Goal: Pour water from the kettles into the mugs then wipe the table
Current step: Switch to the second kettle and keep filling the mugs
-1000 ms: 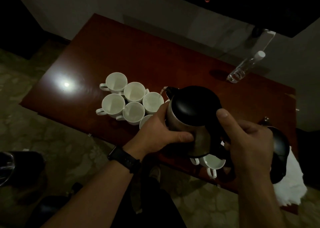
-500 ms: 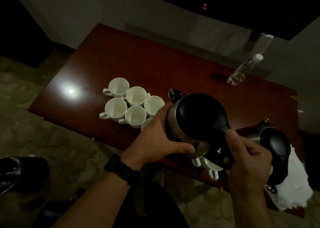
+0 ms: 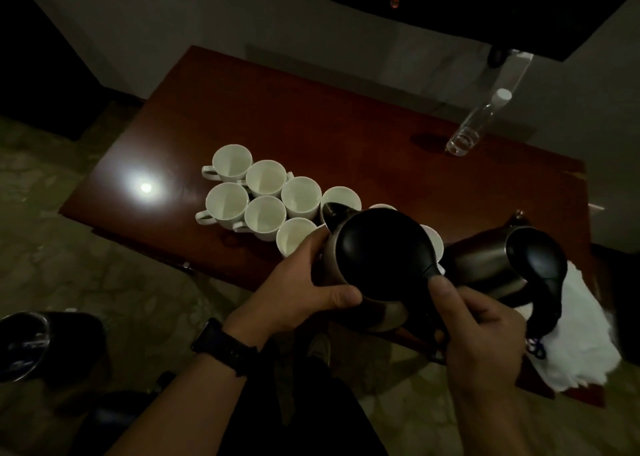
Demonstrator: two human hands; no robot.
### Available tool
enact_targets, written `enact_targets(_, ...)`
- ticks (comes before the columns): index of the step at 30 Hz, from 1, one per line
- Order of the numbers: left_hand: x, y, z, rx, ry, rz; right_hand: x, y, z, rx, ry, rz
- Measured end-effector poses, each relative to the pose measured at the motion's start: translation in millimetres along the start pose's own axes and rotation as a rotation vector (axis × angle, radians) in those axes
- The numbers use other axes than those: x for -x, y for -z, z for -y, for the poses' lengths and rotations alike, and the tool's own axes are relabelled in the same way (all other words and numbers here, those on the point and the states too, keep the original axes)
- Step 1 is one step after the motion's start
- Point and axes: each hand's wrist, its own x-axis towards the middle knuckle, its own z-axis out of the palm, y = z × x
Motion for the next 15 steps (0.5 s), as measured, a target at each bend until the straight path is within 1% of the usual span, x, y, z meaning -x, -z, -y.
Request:
enact_targets(3,4,7,-5,-0.011,0.007,0.026,10,-5,3,-0.026,0.013,-0.014)
enact_targets(7,5,21,-5,-0.020,-0.039,0.070,25,-16,10,-0.003,0.025,-0.061)
enact_targets(12,8,40,2,-0.042,-0.083,0.159,52,-33,16,0.027,-0.029,-0.184)
enact_targets(15,11,45,1,-0.058,-0.081,0.203,70,-38,17,-0.029,-0.063,-0.229)
